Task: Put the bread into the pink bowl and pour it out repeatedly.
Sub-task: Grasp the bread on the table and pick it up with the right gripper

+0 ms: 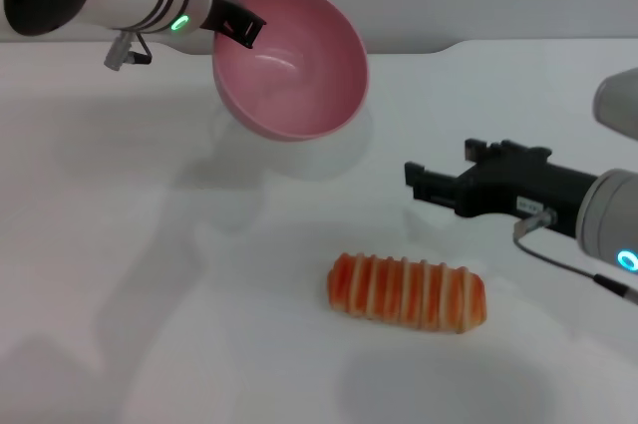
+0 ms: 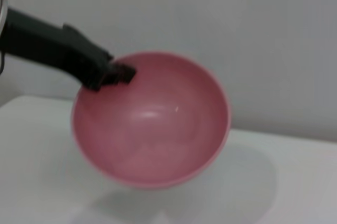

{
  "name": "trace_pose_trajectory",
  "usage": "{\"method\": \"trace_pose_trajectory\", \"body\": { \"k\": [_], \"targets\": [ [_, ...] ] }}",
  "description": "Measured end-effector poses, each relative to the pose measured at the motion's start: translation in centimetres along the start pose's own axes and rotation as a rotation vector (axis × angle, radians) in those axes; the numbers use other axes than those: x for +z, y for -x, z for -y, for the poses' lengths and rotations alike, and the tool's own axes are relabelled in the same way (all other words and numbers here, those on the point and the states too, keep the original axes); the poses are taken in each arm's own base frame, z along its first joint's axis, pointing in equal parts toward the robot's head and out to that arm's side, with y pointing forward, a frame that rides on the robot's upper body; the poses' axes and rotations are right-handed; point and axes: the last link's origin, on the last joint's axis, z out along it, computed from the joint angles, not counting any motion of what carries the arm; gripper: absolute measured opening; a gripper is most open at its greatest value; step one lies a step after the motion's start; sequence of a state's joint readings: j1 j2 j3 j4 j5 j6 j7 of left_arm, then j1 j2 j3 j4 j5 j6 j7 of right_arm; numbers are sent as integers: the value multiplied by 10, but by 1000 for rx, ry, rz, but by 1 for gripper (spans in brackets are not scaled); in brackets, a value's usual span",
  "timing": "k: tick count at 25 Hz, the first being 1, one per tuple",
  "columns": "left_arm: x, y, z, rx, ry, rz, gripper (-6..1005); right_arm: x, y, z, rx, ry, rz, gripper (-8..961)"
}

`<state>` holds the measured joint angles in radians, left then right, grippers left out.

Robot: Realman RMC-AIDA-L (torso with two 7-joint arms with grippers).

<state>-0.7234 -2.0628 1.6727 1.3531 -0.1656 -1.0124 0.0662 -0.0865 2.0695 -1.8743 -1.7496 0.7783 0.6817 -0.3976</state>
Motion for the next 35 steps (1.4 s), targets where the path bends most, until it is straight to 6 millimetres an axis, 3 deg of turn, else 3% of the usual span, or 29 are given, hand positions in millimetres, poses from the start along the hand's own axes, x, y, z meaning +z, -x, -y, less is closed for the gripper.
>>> {"method": "trace_pose_trajectory", "body": {
  "k": [7,16,24,35],
  "targets": [
    [5,6,4,-23,-5,34,80,10,-17,-6,76,56,-80,834],
    [4,10,14,-75,-17,63,81,27,-42,-15,114,108,-201,831],
    [5,13,16,-80,-19,73,82,33,-50,-22,121,129,-238,829],
    [5,14,14,-72,-16,74,83,49,-61,-17,157,123,-325,826]
  ]
}}
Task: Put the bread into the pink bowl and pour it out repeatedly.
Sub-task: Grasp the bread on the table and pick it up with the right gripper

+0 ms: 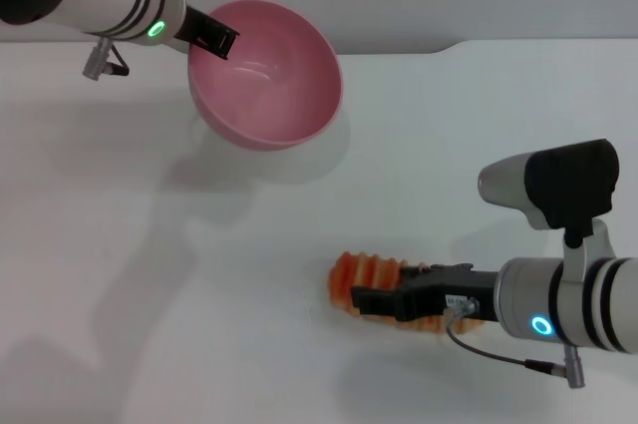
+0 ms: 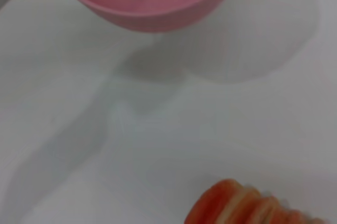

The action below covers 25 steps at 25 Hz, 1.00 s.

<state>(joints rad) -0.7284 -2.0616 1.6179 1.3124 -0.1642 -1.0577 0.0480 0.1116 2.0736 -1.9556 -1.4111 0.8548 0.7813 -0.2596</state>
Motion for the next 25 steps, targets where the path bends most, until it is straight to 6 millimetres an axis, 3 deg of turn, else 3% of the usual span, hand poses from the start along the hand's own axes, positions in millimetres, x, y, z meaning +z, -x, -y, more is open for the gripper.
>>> {"method": "trace_pose_trajectory", "body": {
  "k": [2,13,21,25],
  "targets": [
    [0,0,0,1,0,0,83,2,0,2,19,-3,-16,825],
    [0,0,0,6,0,-6,84,1,4,6,11,-12,-24,567],
    [1,-1,-1,12,0,-6,85,-1,19,-2,-44,0,11,408],
    [1,0,0,11,0,-6,86,-7,27,-5,-60,-2,43,374]
  ]
}}
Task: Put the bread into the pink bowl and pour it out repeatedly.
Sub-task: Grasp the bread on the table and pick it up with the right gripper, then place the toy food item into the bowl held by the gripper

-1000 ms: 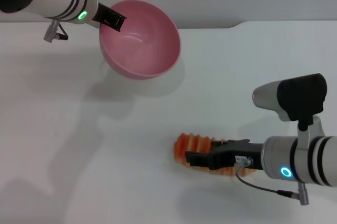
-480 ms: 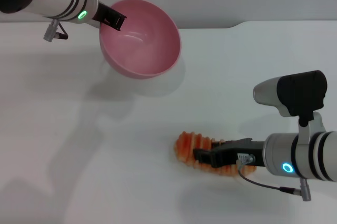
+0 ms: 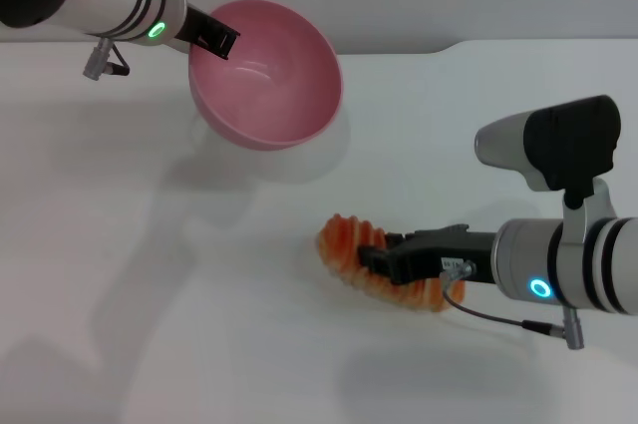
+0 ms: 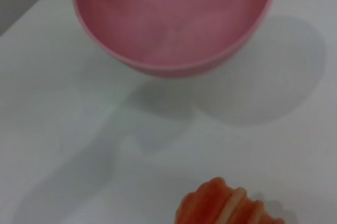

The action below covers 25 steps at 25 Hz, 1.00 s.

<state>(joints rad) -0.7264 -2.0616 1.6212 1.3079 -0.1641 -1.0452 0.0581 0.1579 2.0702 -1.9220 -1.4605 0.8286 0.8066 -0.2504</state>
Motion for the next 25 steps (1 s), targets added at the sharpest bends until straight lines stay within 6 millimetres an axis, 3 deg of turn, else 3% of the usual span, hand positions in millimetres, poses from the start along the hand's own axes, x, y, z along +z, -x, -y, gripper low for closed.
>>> {"method": "trace_pose_trajectory", "body": {
  "k": [8,15,21,25],
  "targets": [
    [3,2,4,-2,-6,-2,86,-15,16,-14,-41,24,48,300],
    [7,6,4,-4,-6,1,87,-42,48,-26,-113,13,167,257],
    [10,10,-4,-2,14,16,88,-72,78,-31,-202,-42,283,231],
    [10,10,-20,18,59,17,88,-78,88,-27,-220,-71,308,194]
  ]
}}
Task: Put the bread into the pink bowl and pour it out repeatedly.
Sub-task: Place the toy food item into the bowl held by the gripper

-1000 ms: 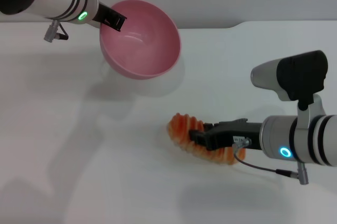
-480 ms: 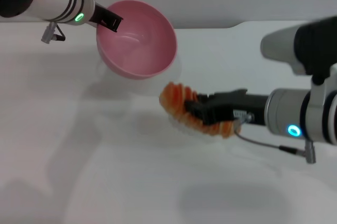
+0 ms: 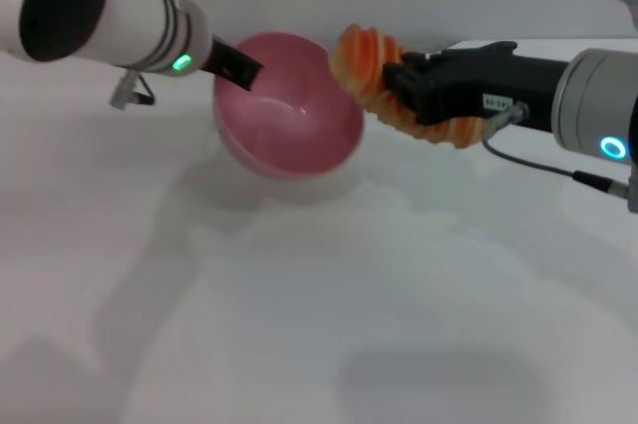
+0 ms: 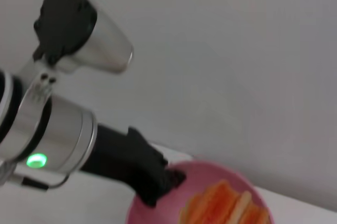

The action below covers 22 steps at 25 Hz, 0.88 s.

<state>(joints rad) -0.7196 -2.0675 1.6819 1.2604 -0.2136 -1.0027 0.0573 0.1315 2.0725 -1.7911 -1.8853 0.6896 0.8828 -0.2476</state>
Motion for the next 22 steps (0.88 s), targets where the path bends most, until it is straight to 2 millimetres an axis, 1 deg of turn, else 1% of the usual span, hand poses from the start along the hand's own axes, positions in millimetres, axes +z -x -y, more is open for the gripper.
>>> {"method": "trace_pose_trajectory", "body": {
  "k": [2,5,11,17,22],
  "targets": [
    [0,-1,-10,12,31,-1,88,2,1,4,2,-8,-1,171],
    [-1,-3,-18,20,55,-6,89,6,0,11,9,-23,-8,146],
    [-2,-6,-20,22,61,-16,89,14,1,14,4,-25,3,97],
    [-3,-8,-23,-4,94,-39,90,25,-1,19,14,-34,13,209],
    [-2,-9,-28,-29,135,-54,90,34,-2,21,14,-27,-7,259]
  ]
}}
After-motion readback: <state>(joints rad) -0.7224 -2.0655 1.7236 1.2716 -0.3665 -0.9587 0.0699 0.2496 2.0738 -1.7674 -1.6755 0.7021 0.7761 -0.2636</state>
